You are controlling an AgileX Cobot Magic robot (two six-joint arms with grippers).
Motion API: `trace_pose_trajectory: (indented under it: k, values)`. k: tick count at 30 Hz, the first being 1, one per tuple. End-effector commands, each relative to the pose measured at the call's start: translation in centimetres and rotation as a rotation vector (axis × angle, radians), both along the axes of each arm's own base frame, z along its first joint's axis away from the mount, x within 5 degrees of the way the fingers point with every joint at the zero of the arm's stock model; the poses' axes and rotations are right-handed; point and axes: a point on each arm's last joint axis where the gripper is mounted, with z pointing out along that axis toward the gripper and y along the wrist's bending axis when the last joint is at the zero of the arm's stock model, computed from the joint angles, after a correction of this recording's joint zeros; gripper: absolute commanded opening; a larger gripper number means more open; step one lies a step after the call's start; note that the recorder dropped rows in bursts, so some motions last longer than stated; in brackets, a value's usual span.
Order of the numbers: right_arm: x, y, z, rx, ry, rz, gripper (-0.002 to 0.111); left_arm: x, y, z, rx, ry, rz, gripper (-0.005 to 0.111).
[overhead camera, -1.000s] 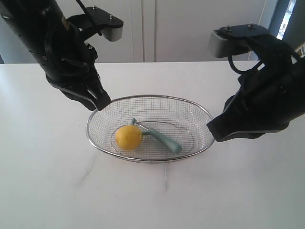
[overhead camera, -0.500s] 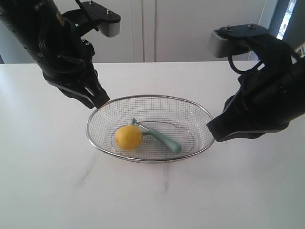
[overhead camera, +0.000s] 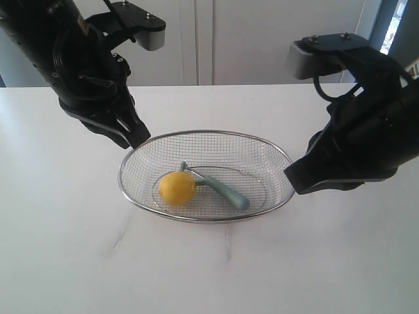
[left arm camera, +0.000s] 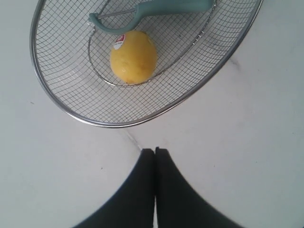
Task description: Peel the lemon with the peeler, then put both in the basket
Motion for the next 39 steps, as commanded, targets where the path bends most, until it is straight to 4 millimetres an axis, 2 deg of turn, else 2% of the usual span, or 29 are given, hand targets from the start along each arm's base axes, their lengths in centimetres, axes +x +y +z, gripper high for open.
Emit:
trace_pose_trajectory:
  k: [1,6,10,18,23,30,33,39]
  values:
    - [-0.2,0.0,0.1,0.011,-0.006,-0.002,0.000,-0.3,0.0,0.4,-0.009,0.005,0.002,0.000]
    - [-0.2,0.0,0.1,0.011,-0.006,-0.002,0.000,-0.6,0.2,0.8,-0.017,-0.004,0.002,0.000]
    - [-0.2,0.0,0.1,0.011,-0.006,-0.002,0.000,-1.4,0.8,2.0,-0.040,-0.038,-0.005,0.000]
    - [-0.2,0.0,0.1,0.011,-0.006,-0.002,0.000,-3.1,2.2,7.1,-0.257,-0.317,-0.028,0.000]
    - [-0.2,0.0,0.1,0.011,-0.006,-0.002,0.000,-4.8,3.5,8.7,-0.363,-0.416,-0.018,0.000]
    - [-0.2,0.0,0.1,0.011,-0.006,-0.002,0.000,-6.0,7.2,7.0,-0.531,-0.452,0.149,0.000]
    - [-0.2,0.0,0.1,0.010,-0.004,-0.001,0.000,-6.3,9.1,5.2,-0.592,-0.475,0.260,0.000]
    - [-0.2,0.0,0.1,0.010,-0.004,-0.001,0.000,-8.3,12.7,1.2,-0.646,-0.538,0.446,0.000]
